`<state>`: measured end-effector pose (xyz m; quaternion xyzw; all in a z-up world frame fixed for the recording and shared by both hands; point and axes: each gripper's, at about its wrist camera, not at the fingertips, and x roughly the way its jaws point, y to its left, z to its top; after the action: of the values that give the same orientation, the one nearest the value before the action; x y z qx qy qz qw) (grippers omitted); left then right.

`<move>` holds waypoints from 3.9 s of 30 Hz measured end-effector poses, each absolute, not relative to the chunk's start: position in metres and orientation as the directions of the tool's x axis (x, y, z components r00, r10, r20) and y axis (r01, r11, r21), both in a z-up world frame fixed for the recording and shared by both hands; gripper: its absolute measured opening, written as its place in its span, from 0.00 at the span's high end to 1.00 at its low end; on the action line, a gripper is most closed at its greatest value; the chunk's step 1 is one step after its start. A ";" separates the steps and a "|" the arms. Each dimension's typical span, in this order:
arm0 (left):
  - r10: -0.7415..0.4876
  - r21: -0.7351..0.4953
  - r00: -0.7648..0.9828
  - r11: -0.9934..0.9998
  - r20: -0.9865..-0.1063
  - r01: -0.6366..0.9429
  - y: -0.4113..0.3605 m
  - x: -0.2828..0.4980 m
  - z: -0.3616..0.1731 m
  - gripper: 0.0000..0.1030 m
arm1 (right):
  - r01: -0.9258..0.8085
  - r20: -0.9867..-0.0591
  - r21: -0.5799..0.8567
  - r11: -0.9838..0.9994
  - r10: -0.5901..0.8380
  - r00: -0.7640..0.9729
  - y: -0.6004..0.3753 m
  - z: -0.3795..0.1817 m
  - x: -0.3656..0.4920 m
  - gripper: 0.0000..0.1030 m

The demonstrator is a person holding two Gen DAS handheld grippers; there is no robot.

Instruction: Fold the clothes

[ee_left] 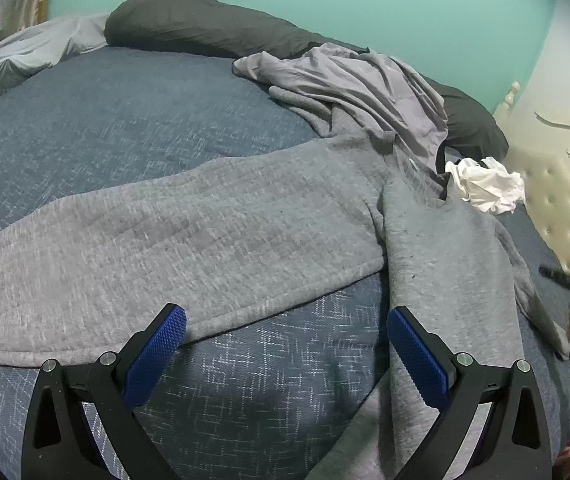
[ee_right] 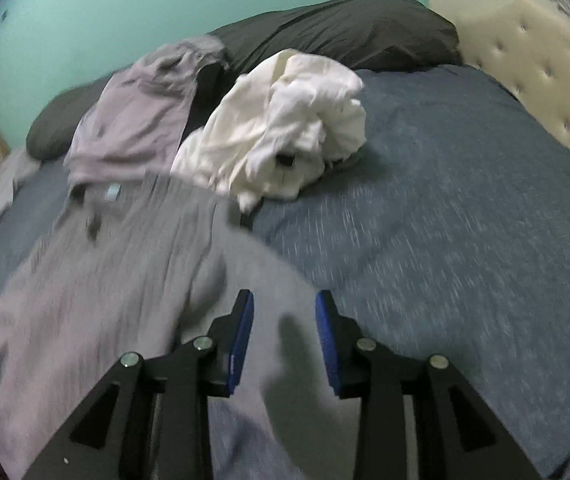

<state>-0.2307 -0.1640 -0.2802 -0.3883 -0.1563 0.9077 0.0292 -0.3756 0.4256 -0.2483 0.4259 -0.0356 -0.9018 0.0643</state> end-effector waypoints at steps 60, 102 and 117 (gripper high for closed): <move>0.182 -0.214 -0.720 -0.976 -0.670 -0.047 -0.066 -0.190 -0.190 0.00 | -0.021 -0.827 -0.022 -1.000 0.030 -0.561 0.631 -0.277 -0.178 0.77; 0.181 -0.172 -0.690 -0.982 -0.701 -0.082 -0.036 -0.182 -0.197 0.00 | -0.341 -0.825 0.365 -0.866 -0.131 -0.549 0.731 -0.257 -0.174 0.96; 0.190 -0.181 -0.685 -0.980 -0.703 -0.087 -0.033 -0.185 -0.201 0.00 | -0.439 -0.733 0.607 -0.663 -0.253 -0.631 0.755 -0.286 -0.142 0.51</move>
<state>-0.1847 -0.0332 -0.2008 -0.3896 -0.0664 0.9155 0.0757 -0.1425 0.7554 -0.2859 0.4254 -0.4067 -0.8064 -0.0574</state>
